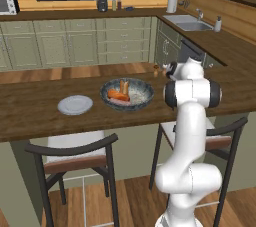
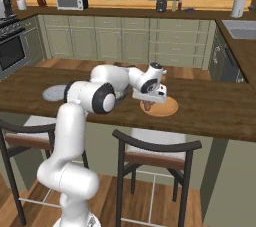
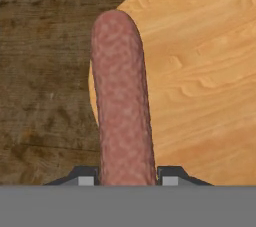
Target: Place one bun and one sausage from the bowl on each plate.
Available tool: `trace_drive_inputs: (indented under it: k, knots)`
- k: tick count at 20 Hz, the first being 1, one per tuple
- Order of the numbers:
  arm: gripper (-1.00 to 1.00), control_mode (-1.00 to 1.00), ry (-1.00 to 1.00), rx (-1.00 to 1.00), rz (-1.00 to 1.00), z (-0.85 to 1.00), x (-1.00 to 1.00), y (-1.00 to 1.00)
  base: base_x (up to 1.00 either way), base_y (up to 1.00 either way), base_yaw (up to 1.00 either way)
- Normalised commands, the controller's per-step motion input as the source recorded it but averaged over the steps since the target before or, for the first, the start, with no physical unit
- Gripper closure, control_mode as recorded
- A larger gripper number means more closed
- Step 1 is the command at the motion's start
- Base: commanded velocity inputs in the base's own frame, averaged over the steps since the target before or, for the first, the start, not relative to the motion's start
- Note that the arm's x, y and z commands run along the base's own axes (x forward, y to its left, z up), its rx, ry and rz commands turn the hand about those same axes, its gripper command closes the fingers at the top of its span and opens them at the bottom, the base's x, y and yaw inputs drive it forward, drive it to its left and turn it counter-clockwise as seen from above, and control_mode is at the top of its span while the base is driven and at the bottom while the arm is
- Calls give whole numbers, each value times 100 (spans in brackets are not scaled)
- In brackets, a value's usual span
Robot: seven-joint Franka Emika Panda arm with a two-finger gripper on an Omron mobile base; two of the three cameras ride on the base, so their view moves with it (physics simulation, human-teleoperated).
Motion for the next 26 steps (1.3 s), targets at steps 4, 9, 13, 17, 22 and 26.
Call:
trace_drive_inputs:
  k: [4,9,13,17,22,26]
  knots:
    - [100,-100,-2,0,-1,-4,0,2,0,0,0]
    - [-100,-100,0,0,0,0,0,0,0,0,0]
    - [-100,-100,0,0,0,0,0,0,0,0,0]
    - [-100,-100,0,0,-2,0,1,0,0,0,0]
    - [-100,-100,-1,-7,-4,33,-37,58,0,0,0]
    - [-100,-100,0,-21,-4,35,-53,100,0,0,0]
